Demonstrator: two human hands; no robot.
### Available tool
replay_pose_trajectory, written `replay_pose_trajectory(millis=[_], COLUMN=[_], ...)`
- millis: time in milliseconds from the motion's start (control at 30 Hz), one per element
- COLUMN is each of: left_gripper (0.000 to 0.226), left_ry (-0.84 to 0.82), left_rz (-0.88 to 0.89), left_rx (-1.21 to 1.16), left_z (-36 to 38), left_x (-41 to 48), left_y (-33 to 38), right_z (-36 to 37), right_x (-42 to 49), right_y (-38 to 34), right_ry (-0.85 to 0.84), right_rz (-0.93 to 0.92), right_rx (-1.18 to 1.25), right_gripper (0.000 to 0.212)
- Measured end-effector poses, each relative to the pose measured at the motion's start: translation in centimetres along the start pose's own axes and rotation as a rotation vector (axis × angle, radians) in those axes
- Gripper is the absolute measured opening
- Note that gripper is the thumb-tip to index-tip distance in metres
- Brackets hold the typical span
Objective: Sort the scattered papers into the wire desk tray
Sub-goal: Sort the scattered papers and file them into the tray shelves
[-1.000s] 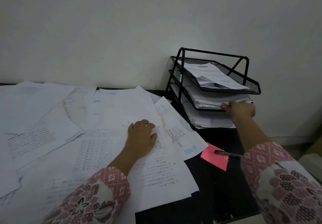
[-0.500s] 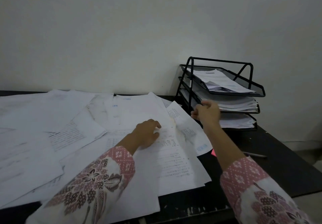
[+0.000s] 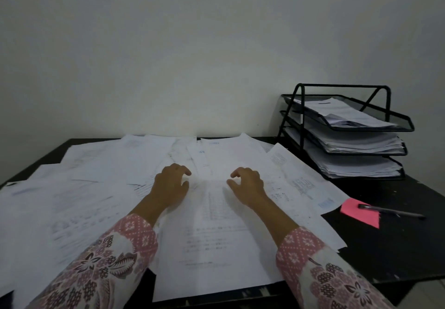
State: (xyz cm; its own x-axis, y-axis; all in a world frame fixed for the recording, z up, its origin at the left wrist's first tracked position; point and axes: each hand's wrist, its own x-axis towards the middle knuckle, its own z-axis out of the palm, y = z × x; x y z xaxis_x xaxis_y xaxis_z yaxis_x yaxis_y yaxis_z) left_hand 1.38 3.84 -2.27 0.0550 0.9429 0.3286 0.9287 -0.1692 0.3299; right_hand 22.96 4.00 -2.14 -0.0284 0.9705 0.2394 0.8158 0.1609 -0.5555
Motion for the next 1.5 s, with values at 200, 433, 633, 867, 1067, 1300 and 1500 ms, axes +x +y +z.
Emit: replay_pose_trajectory(millis=[200,433,633,867,1067,1300,1500], left_gripper=[0.035,0.056,0.051,0.029,0.019,0.049,0.041], left_ry=[0.11,-0.035,-0.02,0.176,0.339,0.084,0.182], left_rz=[-0.175,-0.505,-0.359,0.007,-0.087,-0.521,-0.396], left_rx=[0.064,0.183,0.347,0.009,-0.114,0.219,0.284], left_z=[-2.1,-3.2,-2.4,-1.5,-2.2,-2.6,-2.2], left_x=[-0.8,-0.9,-1.1,-1.6,-1.3,-1.6,-2.0], left_y=[-5.4,-10.9,-10.8,-9.9,-10.4,-12.9,-12.8], right_z=[2.9,4.8,4.9,4.7,4.3,5.1,9.2], right_x=[0.4,0.0,-0.3,0.4,1.4,2.9,4.7], right_y=[-1.5,-2.0,-2.1,-3.3,-7.2,-11.5,-13.5], right_ry=[-0.089,0.001,0.022,0.027,-0.068,-0.341,-0.231], right_rz=[-0.031,-0.051,-0.061,-0.021,-0.176,-0.183,0.041], right_rx=[-0.204,-0.25,-0.269,-0.197,-0.162,-0.037,0.14], right_gripper=[0.044,0.038,0.035,0.035,0.029,0.027,0.048])
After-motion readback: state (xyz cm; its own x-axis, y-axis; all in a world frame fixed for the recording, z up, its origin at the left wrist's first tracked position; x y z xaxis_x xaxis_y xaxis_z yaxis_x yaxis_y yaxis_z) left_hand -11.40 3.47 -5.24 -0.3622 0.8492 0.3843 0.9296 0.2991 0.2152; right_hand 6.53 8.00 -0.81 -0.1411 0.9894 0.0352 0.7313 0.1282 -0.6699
